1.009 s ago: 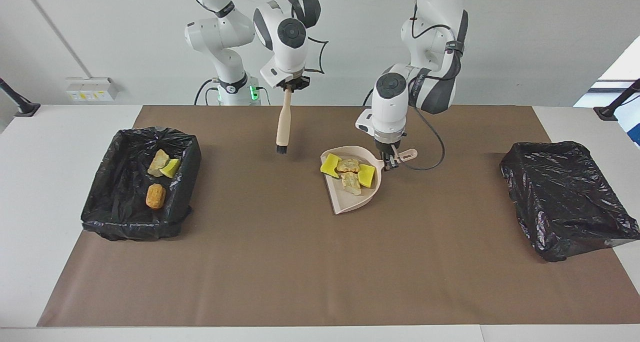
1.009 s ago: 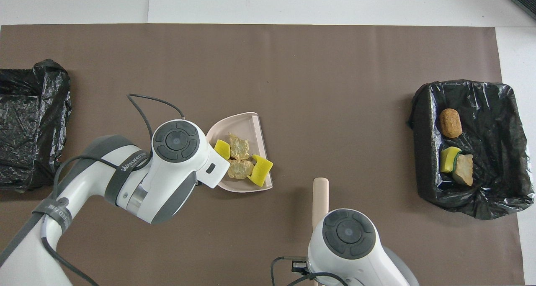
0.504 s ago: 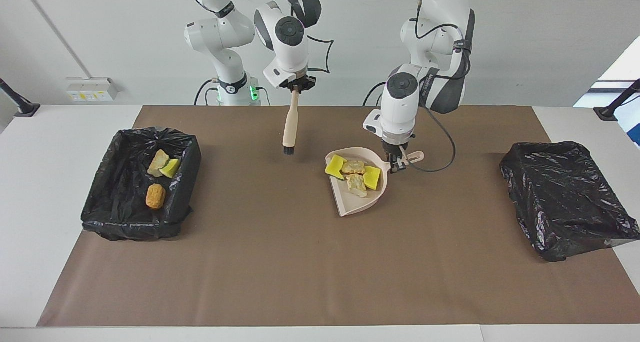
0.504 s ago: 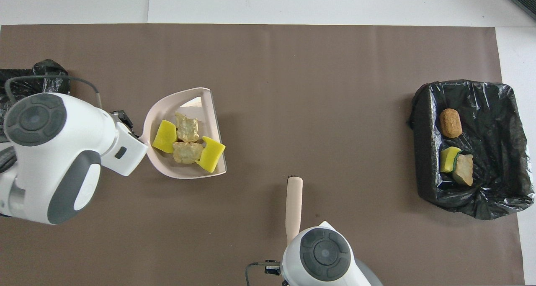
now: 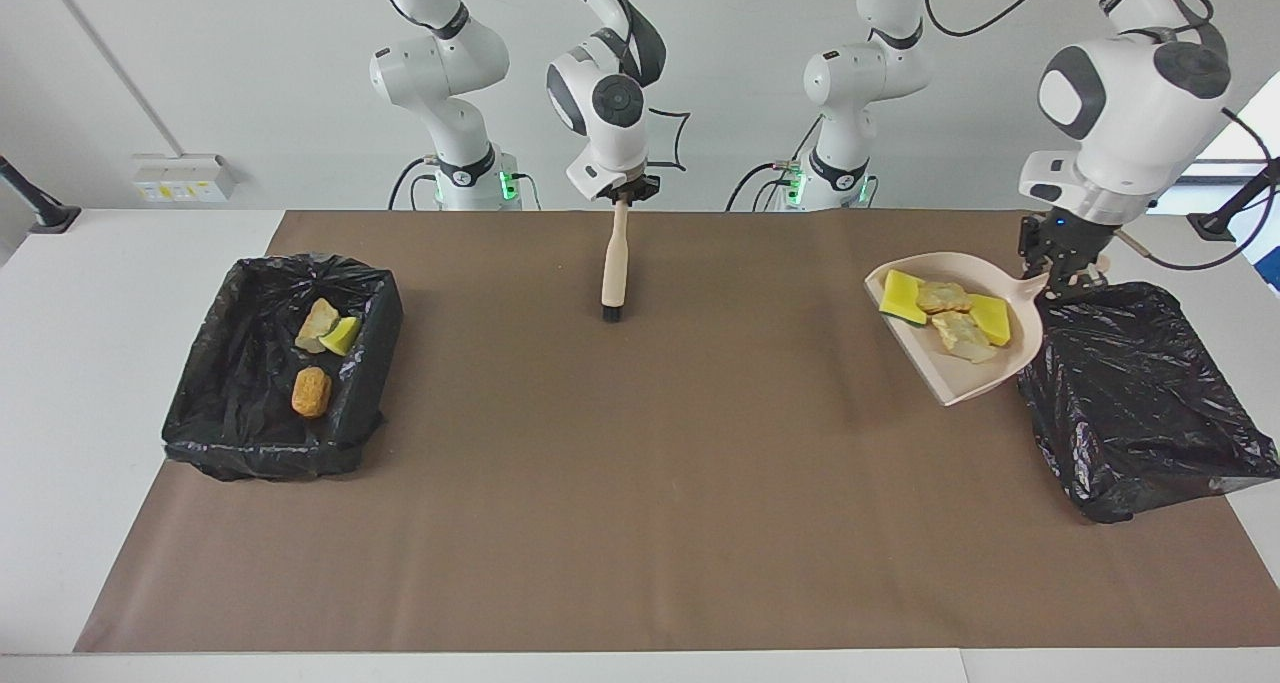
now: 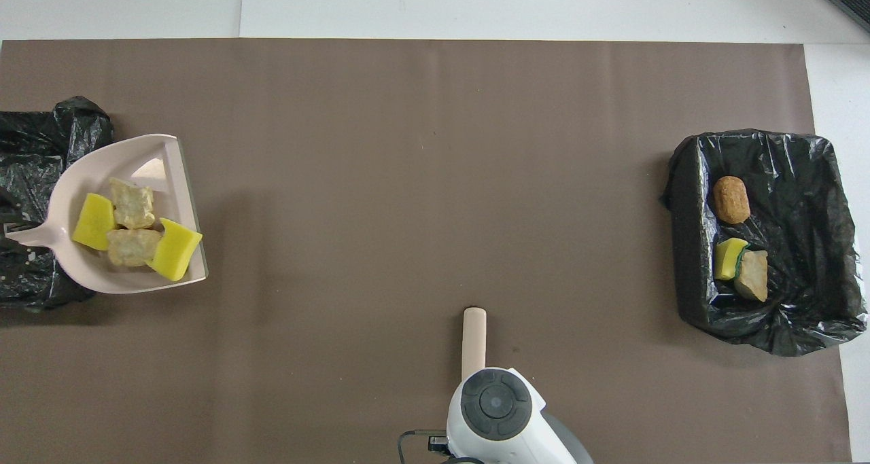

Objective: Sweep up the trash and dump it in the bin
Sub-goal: 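Tip the dustpan over the bin with the left gripper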

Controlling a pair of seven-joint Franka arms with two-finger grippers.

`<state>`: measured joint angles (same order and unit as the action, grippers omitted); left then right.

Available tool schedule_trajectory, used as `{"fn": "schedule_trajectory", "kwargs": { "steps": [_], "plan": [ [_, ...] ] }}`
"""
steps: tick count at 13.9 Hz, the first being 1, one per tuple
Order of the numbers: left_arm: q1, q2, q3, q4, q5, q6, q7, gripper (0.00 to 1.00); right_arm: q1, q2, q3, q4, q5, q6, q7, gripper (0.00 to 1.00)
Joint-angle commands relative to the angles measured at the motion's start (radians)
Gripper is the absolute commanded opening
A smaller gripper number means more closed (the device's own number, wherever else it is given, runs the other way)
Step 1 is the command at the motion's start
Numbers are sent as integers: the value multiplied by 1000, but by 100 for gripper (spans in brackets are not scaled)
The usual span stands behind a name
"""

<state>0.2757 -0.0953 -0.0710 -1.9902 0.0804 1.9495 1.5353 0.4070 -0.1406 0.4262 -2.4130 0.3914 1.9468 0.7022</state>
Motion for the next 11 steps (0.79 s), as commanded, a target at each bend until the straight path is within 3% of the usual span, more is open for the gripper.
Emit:
{"fn": "schedule_trajectory", "kwargs": {
  "steps": [1,4,6,9,10,11],
  "plan": [
    [138,58,-13,108,-19,0,132,0,15,-8,0,-11,15,35,-32,0],
    [243,176,-13,266,16,5,233,0,19,-8,0,-41,15,70,-64,0],
    [267,261,-12,377,138,8,238,0,35,-5,0,-52,14,101,-63,0],
    [278,302,-10,404,273,108,246,0,29,7,0,-51,14,103,-64,0],
    [278,310,-9,400,321,152,241,0,20,16,-1,-46,15,101,-66,19],
    [278,331,-9,401,375,175,238,0,19,19,-1,-40,14,96,-67,55]
  ]
}}
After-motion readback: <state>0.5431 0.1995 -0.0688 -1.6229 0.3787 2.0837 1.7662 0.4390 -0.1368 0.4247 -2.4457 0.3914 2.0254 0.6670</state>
